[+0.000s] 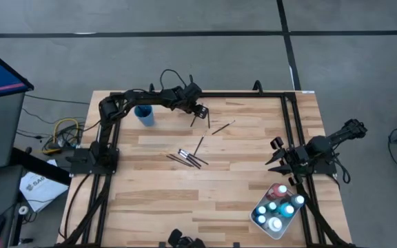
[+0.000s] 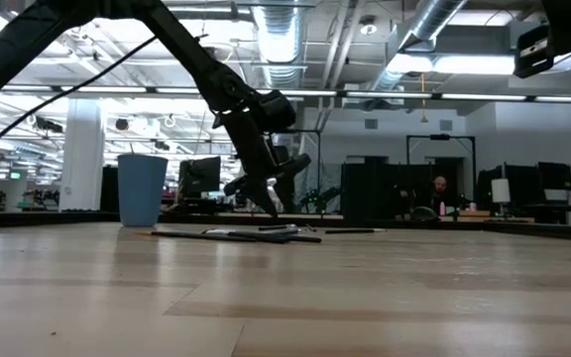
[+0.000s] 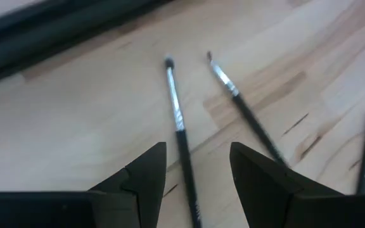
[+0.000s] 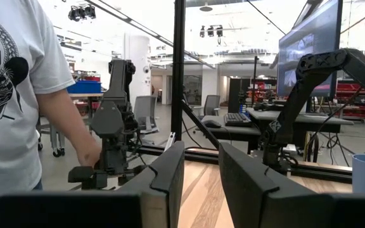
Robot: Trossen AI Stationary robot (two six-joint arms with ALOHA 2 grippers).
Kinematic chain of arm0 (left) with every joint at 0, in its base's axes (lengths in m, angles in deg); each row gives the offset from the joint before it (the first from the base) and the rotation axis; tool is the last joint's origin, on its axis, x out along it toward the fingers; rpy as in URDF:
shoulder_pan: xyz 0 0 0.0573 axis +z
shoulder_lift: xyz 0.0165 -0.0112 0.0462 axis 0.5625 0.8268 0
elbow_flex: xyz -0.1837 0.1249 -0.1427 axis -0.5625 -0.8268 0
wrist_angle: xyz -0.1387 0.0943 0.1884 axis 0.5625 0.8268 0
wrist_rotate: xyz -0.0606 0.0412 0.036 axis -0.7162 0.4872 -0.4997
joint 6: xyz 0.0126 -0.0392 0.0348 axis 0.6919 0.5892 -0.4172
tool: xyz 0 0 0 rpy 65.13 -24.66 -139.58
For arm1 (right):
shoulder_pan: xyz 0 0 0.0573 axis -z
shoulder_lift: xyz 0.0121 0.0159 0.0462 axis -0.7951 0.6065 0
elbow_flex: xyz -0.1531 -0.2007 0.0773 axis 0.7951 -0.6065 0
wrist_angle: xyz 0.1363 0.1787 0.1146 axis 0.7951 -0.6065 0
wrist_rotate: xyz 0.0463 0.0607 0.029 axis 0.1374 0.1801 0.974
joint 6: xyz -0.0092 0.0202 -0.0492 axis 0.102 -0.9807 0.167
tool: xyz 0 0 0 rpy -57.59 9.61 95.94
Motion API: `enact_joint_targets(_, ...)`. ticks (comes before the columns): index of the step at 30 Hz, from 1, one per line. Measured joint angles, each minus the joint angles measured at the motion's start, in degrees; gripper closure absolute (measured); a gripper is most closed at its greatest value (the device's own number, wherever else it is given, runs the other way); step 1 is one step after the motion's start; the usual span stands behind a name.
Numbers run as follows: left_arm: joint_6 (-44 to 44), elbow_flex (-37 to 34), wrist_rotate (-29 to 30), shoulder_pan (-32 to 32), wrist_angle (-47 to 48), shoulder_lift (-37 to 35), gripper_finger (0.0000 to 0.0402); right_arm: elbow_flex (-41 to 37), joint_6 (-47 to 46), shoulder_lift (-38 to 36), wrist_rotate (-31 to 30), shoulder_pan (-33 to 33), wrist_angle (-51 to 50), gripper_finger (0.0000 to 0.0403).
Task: Pick & Place Paint Supplies
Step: Put the silver paint brush into the blue cup
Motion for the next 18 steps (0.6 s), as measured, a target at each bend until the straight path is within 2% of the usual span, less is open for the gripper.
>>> enact_joint_targets(6, 0.32, -0.01, -3.96, 0.37, 2.22, 0.0, 0.0234, 0.0, -0.01, 0.01, 0.0, 0.01, -0.01, 0.0311)
enact_joint_targets(9, -0.04, -0.03, -2.98, -0.02, 5.65, 0.0, 0.0234, 0.0, 0.0, 0.0, 0.01, -0.01, 0.01, 0.0311)
enact_joint_targets(14, 0.14, -0.03, -2.03, -0.29, 6.3, 0.0, 0.0236, 0.0, -0.01, 0.01, 0.02, -0.01, 0.0, 0.0311)
enact_joint_targets(18, 0.18, -0.03, -3.47, -0.48, 7.1, 0.0, 0.0257, -0.01, -0.01, -0.01, 0.01, 0.0, 0.01, 0.0311)
